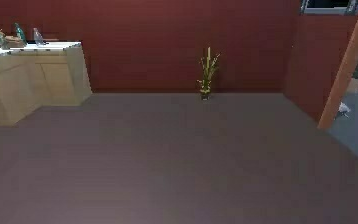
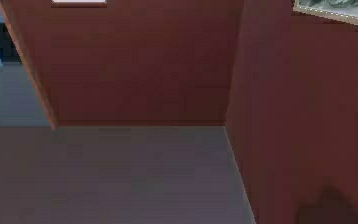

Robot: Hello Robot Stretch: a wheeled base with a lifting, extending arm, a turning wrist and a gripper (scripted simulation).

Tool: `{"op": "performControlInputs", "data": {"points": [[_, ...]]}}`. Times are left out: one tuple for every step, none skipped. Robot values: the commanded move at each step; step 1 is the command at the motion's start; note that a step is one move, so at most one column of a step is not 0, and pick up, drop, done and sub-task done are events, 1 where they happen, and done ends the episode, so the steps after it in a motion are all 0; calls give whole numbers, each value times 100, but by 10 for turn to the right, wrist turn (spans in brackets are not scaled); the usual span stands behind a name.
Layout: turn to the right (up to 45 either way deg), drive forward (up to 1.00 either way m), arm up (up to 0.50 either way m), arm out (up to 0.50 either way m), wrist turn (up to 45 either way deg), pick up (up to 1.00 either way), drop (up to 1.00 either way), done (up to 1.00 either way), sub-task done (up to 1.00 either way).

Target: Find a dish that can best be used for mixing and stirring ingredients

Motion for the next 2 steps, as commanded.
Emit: {"op": "performControlInputs", "data": {"points": [[-270,0,0,0,0,0,0,0,0],[0,100,0,0,0,0,0,0,0]]}}
